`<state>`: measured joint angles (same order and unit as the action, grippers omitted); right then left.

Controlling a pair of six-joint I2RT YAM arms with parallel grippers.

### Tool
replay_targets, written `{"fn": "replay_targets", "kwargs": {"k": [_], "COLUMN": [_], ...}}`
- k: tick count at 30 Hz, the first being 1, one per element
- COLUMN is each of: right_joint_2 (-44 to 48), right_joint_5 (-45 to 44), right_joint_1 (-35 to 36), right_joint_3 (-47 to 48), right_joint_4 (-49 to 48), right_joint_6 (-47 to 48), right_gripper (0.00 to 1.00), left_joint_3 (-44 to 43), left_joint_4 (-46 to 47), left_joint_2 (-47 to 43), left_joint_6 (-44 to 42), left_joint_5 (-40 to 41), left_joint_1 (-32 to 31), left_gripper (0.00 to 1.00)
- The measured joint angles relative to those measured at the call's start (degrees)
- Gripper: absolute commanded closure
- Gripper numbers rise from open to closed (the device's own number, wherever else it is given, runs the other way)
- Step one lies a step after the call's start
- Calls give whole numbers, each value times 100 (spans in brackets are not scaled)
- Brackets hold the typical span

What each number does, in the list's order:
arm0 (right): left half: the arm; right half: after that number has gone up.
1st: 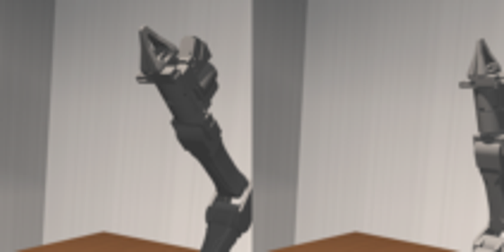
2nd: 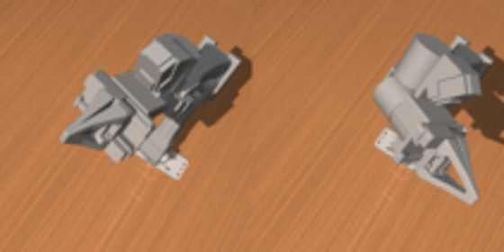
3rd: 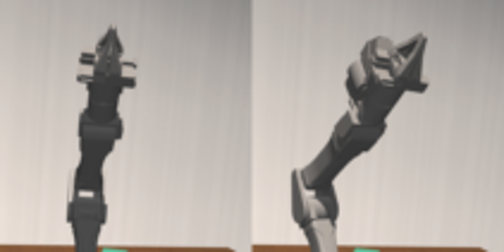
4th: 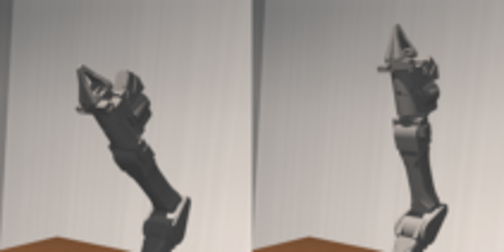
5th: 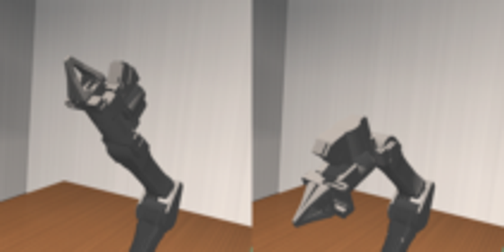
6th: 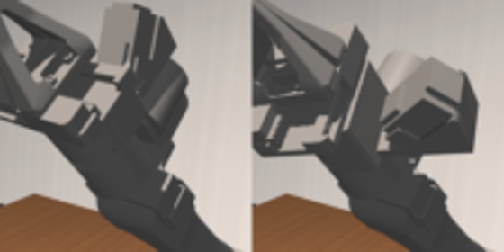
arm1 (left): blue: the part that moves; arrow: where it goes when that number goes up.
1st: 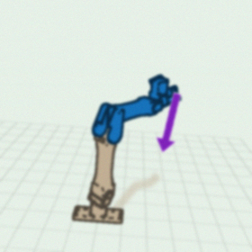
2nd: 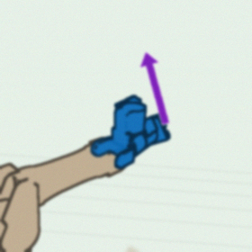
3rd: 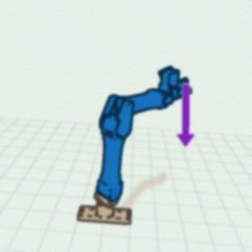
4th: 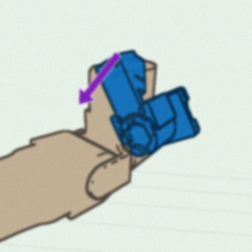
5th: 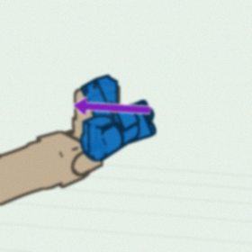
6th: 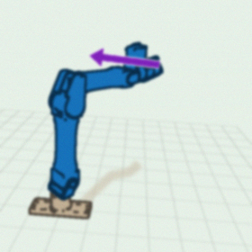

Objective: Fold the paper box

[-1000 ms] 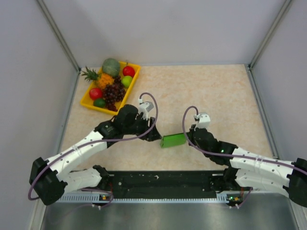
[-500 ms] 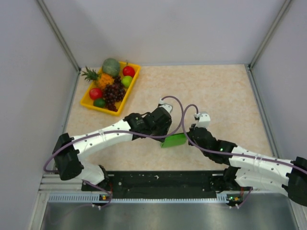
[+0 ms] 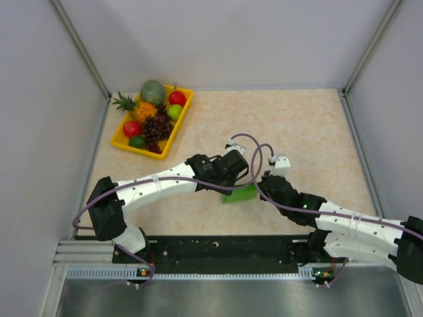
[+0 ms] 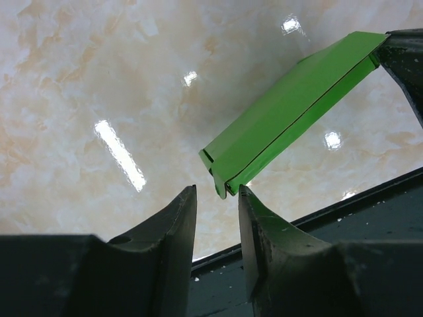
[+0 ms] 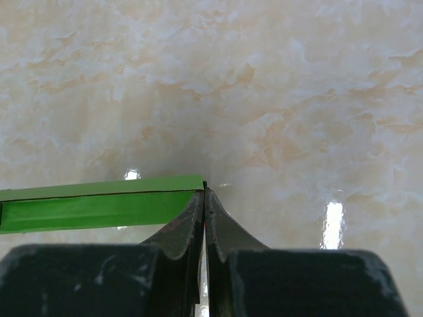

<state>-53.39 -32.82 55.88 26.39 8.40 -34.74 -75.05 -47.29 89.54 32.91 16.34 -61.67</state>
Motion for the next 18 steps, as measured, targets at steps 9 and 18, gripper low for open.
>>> {"fn": "replay_targets", "kwargs": {"k": [9, 18], "right_joint_2": [0, -2], "right_joint_5": [-11, -33], "right_joint_1": [0, 57], "right_joint_3": [35, 74], "right_joint_4": [90, 122], "right_joint_6": [-9, -70], "right_gripper": [100, 100], "left_joint_3": [-267, -289], "left_joint_4": [4, -144], "left_joint_2": [369, 439], "left_joint_6": [48, 131], "left_joint_5": [28, 221], "left_joint_1": [-11, -13], "left_gripper": [77, 99]}}
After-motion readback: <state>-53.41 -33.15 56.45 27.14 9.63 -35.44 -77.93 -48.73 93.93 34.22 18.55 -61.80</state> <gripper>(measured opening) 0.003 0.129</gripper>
